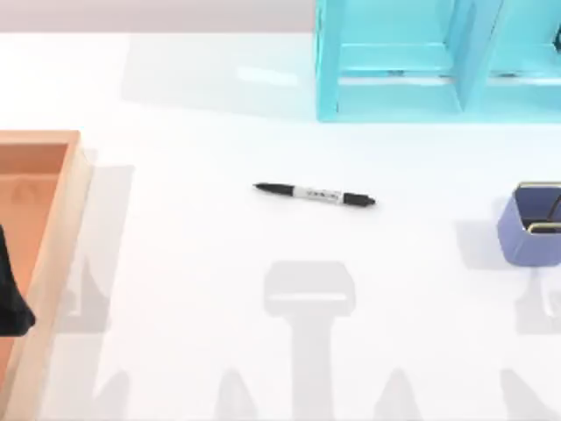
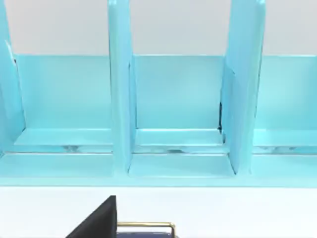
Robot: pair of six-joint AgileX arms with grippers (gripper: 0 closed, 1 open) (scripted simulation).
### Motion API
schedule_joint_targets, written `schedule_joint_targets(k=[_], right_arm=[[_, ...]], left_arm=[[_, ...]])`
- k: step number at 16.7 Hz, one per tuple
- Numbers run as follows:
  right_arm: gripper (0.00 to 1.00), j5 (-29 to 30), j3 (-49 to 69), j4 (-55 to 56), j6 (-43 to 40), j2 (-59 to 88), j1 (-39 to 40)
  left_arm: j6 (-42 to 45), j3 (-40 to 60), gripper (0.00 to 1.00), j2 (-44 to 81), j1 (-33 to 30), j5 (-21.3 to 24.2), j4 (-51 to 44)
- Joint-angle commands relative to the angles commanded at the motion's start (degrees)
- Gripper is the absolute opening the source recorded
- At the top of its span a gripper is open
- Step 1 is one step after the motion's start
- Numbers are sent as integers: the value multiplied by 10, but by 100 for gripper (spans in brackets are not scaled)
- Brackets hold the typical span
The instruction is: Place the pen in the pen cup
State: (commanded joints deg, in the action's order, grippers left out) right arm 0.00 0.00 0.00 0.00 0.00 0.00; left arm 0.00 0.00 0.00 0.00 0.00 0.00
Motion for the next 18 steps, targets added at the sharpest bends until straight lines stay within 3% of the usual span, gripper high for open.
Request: schedule_joint_targets(k=[4,8,18], right_arm=[[100,1,15,-10,-4,15,5],[100,14,104,-70,-30,113,29],[100,81,520,-391,-181,644,142]], left_arm=[[0,0,100,0,0,0,0],[0,0,100,0,0,0,0],[0,0,100,0,0,0,0]])
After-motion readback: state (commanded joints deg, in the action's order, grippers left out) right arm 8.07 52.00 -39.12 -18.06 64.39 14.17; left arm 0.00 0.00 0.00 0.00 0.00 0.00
